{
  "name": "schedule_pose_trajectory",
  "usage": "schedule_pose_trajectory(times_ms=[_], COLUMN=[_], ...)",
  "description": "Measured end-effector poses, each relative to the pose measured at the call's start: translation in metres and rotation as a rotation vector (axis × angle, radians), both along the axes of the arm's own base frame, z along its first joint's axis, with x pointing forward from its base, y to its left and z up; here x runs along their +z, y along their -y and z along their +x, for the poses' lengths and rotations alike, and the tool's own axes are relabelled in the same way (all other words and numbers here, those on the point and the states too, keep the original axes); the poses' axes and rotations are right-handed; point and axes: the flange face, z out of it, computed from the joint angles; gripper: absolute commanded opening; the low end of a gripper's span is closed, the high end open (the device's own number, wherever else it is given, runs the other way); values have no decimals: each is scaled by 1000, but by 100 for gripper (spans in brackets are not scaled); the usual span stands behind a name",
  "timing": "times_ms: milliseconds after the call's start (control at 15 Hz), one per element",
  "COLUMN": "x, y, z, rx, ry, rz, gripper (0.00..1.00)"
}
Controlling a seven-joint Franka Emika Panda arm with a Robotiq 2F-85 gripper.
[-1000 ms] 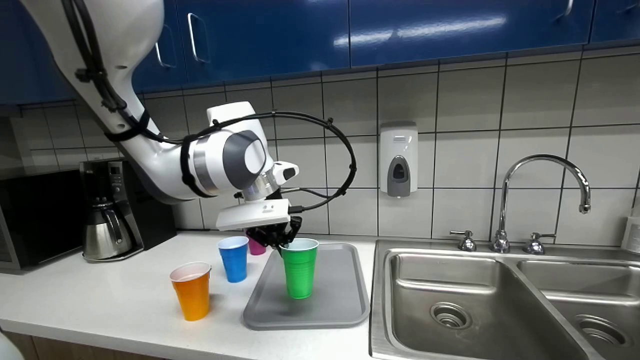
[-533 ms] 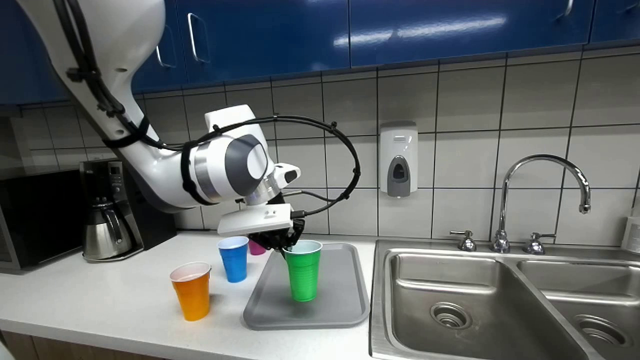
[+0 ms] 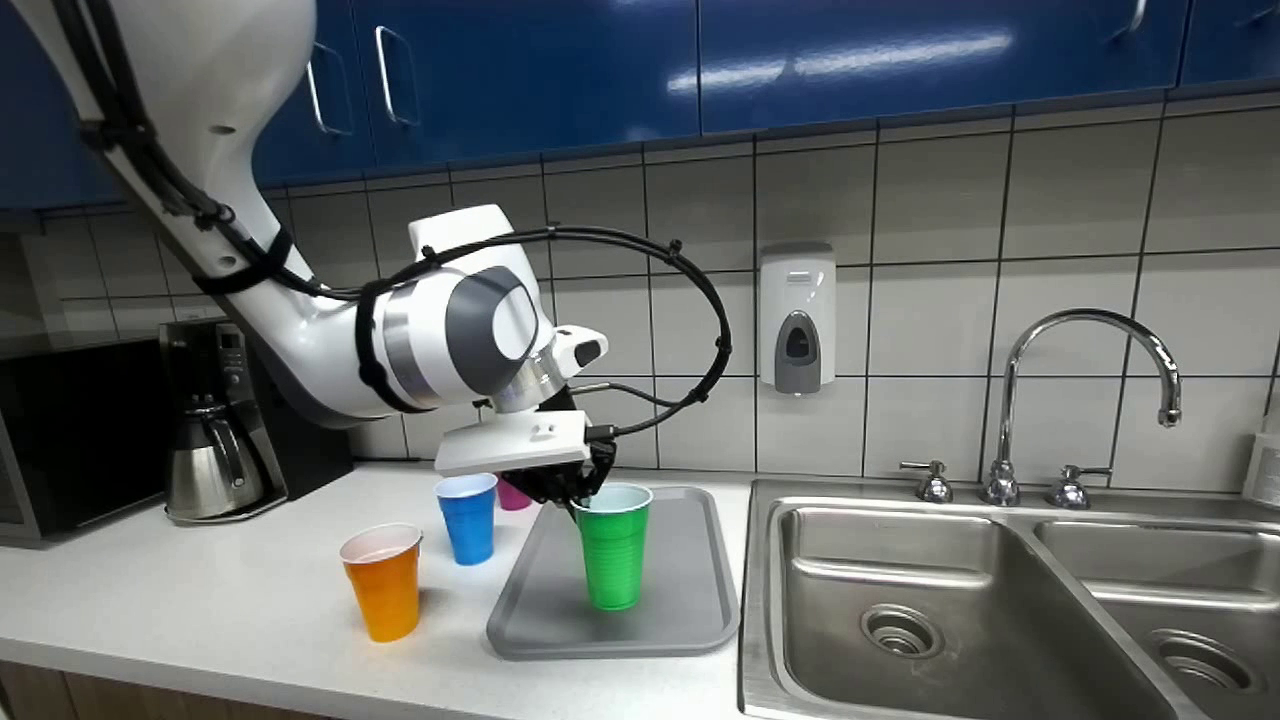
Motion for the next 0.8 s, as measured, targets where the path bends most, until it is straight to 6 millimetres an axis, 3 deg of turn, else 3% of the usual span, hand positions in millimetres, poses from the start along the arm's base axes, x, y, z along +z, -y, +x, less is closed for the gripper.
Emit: schedule_pose_trajectory(times_ms=[800], x=[5], y=[26], z=[-25], rx=[-44], ry=[6], rz=[-21], gripper=[1])
